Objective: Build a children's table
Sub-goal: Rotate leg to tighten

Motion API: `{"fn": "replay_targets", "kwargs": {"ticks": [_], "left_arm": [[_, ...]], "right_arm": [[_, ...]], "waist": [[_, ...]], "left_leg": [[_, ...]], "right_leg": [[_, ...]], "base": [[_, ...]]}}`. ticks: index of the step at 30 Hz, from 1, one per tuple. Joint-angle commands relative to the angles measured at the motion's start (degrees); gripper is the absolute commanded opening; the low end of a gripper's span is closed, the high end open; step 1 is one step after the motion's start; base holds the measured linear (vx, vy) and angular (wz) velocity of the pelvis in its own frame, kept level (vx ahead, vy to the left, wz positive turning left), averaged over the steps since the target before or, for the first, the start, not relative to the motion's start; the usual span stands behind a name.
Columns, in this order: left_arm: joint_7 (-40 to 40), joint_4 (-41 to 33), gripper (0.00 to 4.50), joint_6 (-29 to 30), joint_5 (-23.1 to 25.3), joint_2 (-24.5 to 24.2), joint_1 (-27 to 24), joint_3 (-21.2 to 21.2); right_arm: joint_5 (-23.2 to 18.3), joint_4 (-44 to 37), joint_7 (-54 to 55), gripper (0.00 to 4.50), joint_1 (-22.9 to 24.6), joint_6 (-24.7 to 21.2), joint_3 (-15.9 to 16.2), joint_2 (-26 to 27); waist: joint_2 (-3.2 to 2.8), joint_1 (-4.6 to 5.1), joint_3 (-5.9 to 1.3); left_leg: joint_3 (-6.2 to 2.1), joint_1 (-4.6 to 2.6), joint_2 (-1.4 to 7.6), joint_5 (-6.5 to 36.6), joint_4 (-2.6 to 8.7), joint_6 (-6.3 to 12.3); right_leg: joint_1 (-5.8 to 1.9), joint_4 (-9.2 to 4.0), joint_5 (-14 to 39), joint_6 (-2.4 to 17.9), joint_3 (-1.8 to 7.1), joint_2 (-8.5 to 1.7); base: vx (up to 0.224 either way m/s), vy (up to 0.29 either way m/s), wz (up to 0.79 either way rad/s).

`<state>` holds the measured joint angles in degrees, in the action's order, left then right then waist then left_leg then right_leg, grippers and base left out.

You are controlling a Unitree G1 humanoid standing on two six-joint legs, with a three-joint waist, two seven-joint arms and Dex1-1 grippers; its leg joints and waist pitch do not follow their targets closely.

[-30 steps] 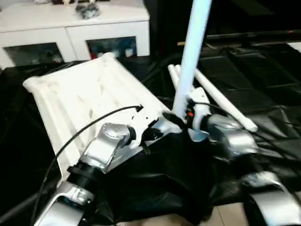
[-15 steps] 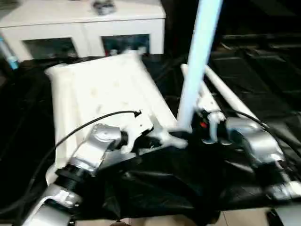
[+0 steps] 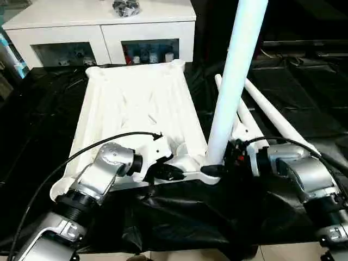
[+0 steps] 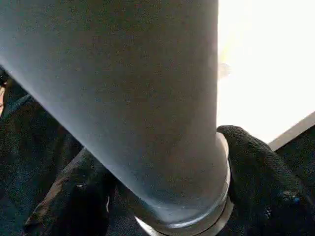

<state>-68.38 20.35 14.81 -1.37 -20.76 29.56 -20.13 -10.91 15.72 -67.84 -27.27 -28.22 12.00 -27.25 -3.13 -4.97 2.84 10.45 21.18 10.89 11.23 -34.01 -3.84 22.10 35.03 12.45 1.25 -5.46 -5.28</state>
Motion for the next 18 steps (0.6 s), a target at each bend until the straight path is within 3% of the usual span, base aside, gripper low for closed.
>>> {"fn": "replay_targets", "kwargs": {"ticks": [1, 5, 8, 11, 13, 15, 18], "left_arm": [[-0.3, -2.2, 0.00, -1.5, -1.6, 0.6, 0.8, -0.1], [-0.3, -2.2, 0.00, -1.3, -1.5, 0.7, 0.7, -0.1], [1.8, -1.4, 0.00, 0.2, -1.4, 2.2, 0.8, 0.5], [4.2, -0.6, 0.00, 1.5, -1.5, 3.9, 1.3, 1.1], [10.1, 1.1, 0.00, 4.0, -0.9, 7.4, 2.6, 2.4], [12.1, 1.8, 0.00, 4.6, -0.6, 8.5, 3.1, 2.8], [21.1, 4.9, 0.00, 6.6, 1.4, 12.4, 5.0, 4.2]], "right_arm": [[0.3, -0.7, -0.4, 2.79, 1.4, -1.2, 3.0, 0.5], [-0.1, -0.8, -0.1, 2.77, 1.9, -1.6, 2.9, 1.0], [-0.2, 3.2, 5.3, 2.77, 2.3, -0.6, 0.2, 4.7], [0.6, 8.2, 11.1, 2.77, 1.5, 1.0, -1.8, 7.9], [1.4, 16.4, 21.7, 2.77, -0.7, 2.9, -5.0, 13.4], [1.5, 18.6, 24.5, 2.77, -1.5, 3.3, -5.9, 14.9], [1.0, 25.0, 33.1, 2.76, -4.1, 4.3, -8.9, 19.8]], "waist": [[0.43, 0.32, -4.03], [0.50, 0.27, -4.13], [0.55, 0.35, -4.13], [0.67, 0.91, -3.73], [0.59, 1.84, -3.35], [0.68, 2.77, -3.26], [0.64, 3.40, -3.12]], "left_leg": [[-0.83, -0.51, 2.67, 3.7, 3.29, 6.28], [-0.82, -0.43, 2.62, 2.4, 3.13, 7.00], [-0.84, -0.34, 2.60, 2.3, 3.10, 6.96], [-0.76, -0.54, 2.52, 6.5, 3.48, 4.54], [-0.97, -0.50, 2.41, 9.1, 3.85, 2.82], [-1.23, -0.53, 2.28, 11.9, 4.10, 1.10], [-1.19, -0.70, 2.18, 13.1, 4.10, 0.99]], "right_leg": [[-3.06, -3.12, -1.2, 14.6, 3.14, -3.46], [-3.12, -2.89, -2.7, 14.9, 3.12, -3.47], [-3.08, -2.85, -2.4, 14.9, 3.14, -3.55], [-2.93, -3.59, 4.2, 14.3, 3.12, -3.65], [-2.82, -4.19, 9.2, 13.5, 3.01, -3.73], [-3.04, -4.65, 14.9, 12.0, 2.83, -3.70], [-2.70, -5.34, 17.9, 10.8, 2.92, -3.67]], "base": [[0.000, 0.000, 0.00], [0.000, 0.000, 0.00], [0.000, 0.000, 0.00], [0.000, 0.000, 0.00], [-0.027, -0.002, -0.02], [-0.053, -0.001, -0.05], [0.000, 0.000, 0.00]]}}
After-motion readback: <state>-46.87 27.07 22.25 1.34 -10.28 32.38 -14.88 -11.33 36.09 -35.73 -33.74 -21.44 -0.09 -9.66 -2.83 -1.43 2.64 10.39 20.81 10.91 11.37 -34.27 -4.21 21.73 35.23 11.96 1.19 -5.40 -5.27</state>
